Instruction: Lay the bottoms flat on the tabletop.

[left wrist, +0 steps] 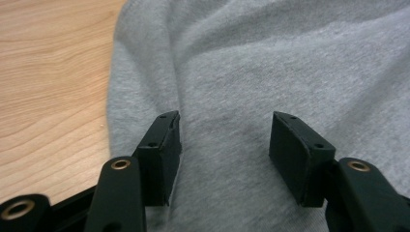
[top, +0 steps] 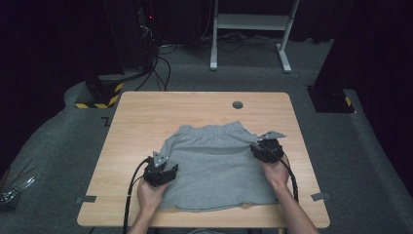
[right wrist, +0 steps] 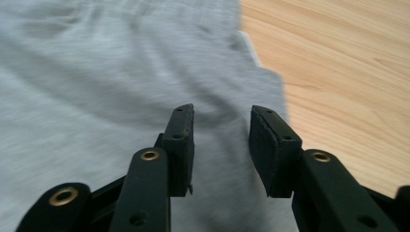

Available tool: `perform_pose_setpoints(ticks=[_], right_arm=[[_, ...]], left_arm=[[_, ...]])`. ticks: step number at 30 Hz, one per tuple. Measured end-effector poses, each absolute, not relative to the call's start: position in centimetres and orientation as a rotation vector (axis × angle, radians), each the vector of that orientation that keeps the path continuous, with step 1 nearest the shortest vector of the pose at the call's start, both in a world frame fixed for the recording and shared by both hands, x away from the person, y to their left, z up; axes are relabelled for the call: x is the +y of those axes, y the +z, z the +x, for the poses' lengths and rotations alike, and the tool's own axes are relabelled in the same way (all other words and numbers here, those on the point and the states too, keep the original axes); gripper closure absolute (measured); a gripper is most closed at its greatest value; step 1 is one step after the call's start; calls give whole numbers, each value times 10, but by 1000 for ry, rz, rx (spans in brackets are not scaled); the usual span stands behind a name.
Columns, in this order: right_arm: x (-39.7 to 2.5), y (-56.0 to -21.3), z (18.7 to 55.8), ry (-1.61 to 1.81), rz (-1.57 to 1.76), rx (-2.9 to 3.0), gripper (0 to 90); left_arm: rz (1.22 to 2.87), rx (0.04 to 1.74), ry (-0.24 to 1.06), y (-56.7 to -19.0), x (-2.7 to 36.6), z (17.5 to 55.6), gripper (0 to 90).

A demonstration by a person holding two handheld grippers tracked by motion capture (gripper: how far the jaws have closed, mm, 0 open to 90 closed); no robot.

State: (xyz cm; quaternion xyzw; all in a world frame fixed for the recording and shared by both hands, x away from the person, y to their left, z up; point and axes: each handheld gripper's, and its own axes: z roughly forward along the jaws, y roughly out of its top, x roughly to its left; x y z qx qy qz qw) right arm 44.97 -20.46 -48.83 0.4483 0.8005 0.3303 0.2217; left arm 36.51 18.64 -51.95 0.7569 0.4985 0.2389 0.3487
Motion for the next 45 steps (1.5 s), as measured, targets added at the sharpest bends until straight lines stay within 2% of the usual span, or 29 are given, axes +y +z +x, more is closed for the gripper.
perform_pose_setpoints(ticks=[6,13,16,19,21,28,31,34,38,45], right_arm=[[-199,-490,421,982,1138,2253,614],[-192,-509,415,970,1126,2318,615],[-192,-512,414,963,1126,2328,618],[-193,-512,413,957,1123,2328,618],[-193,-513,412,940,1118,2334,618],[-200,-518,415,946,1138,2319,599],[-201,-519,420,938,1147,2304,588],[-200,-518,422,932,1162,2305,581],[-201,-511,417,957,1168,2297,566],[-224,-499,402,979,1235,2215,533]], left_arm=[[1954,1342,645,-510,201,362,465],[1959,1461,588,-514,220,377,550],[1968,1455,557,-515,220,383,652],[2011,1447,572,-512,218,391,773],[2047,1438,608,-508,217,400,816],[2000,1454,693,-492,225,421,829],[2008,1466,698,-496,221,423,795],[1987,1431,692,-496,216,413,627],[1997,1339,699,-490,208,392,479],[1989,1273,627,-501,199,364,411]])
